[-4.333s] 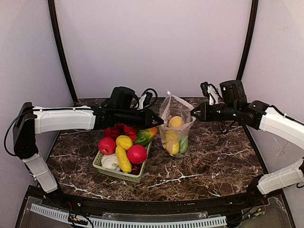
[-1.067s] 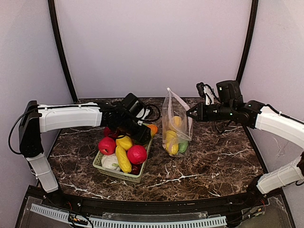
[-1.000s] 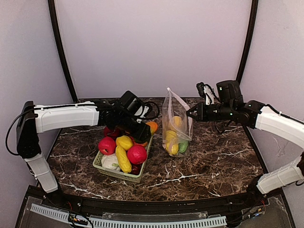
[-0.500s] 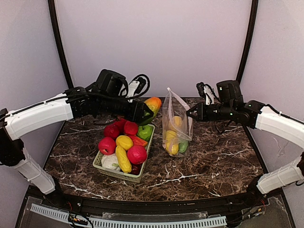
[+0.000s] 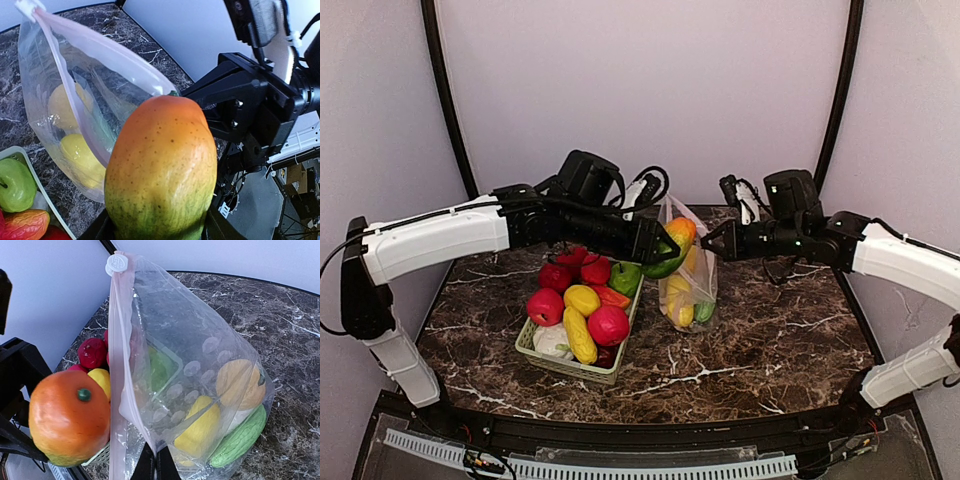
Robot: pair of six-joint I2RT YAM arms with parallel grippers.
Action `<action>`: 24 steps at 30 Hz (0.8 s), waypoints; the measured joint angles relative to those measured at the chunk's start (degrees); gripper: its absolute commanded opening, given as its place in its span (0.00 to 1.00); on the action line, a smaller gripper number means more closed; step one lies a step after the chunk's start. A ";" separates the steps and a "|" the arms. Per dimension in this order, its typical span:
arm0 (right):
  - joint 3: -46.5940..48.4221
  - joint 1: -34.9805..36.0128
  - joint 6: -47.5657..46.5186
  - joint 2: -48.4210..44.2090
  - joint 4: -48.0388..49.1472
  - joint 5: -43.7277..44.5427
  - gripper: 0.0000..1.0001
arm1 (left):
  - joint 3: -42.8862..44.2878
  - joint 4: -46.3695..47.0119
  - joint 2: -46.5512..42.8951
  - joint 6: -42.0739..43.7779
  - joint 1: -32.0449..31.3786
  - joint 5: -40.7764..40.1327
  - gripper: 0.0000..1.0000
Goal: Place the food in the zip-top bag and seal the zipper
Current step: Place the fake fruit in the zipper food storage bag.
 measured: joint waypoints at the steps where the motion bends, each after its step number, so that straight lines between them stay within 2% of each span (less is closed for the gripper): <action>1: 0.00 0.13 -0.09 0.09 -0.02 0.15 0.00 | 0.00 -0.02 0.61 -0.44 0.00 0.17 0.50; 20: 0.44 4.31 -5.18 1.88 1.40 -2.56 0.00 | -0.24 0.63 6.49 -5.18 3.63 3.39 0.49; 24: 0.94 5.38 -6.16 3.65 1.55 -3.56 0.00 | 0.22 2.08 7.98 -6.25 4.55 4.74 0.52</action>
